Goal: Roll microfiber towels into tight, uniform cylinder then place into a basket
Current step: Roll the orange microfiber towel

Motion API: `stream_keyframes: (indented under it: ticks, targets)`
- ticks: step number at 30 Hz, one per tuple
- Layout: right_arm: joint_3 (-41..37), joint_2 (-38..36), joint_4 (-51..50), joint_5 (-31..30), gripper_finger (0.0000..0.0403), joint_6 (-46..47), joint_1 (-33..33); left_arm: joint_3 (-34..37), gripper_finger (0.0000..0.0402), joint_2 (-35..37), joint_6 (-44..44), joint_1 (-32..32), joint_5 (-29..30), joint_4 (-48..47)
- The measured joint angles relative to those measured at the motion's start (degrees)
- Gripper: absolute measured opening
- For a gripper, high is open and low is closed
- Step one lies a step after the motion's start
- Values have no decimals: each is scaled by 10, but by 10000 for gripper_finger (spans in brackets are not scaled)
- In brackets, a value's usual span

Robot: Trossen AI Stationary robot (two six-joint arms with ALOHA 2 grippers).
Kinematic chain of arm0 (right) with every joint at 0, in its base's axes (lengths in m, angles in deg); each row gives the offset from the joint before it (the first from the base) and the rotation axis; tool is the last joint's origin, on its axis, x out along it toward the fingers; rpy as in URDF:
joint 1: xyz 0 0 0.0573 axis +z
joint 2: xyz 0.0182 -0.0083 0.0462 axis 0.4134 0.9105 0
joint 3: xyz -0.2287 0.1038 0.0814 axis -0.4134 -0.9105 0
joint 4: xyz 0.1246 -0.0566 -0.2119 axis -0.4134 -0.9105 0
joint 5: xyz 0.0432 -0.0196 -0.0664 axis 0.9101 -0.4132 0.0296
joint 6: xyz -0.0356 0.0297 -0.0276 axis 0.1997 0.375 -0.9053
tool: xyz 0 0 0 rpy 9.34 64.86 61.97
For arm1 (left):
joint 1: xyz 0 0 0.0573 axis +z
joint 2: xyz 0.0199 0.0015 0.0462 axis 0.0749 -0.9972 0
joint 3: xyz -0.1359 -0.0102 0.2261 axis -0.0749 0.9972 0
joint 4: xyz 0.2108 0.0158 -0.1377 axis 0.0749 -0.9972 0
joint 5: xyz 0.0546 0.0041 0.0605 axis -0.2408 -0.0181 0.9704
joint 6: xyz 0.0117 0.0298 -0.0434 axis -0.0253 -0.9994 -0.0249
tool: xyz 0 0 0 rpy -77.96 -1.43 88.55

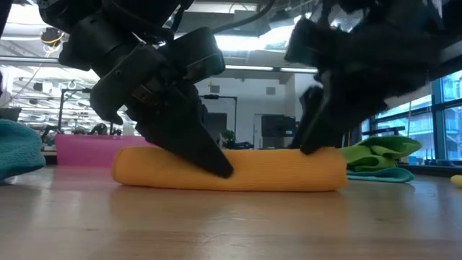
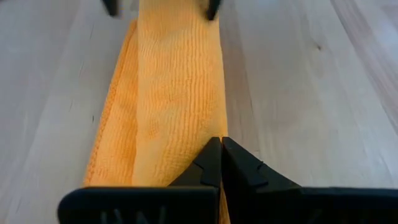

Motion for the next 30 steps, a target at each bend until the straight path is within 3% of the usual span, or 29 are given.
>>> stream_keyframes:
  ticks: [2, 8, 14, 17, 21, 25, 30]
  targets:
    - [24, -3, -36, -15, 275, -1, 5, 0, 2, 0, 0, 0, 0, -1]
    - [68, -3, -21, -4, 249, 4, 43, 0, 3, 0, 0, 0, 0, -3]
    - [60, -2, 99, -36, 162, -61, 107, 0, 1, 0, -2, 0, 0, -3]
    - [17, 0, 174, -60, 100, -58, 116, 0, 4, 0, -2, 1, 0, -2]
    - [-81, 0, 330, -30, 17, -31, 94, 0, 1, 0, -2, 1, 0, -2]
    - [-166, 1, 462, -26, 13, 1, 59, 0, 4, 0, 3, 1, 0, -2]
    - [-213, 1, 521, -2, 5, 24, 31, 0, 3, 0, 3, 2, 0, -2]
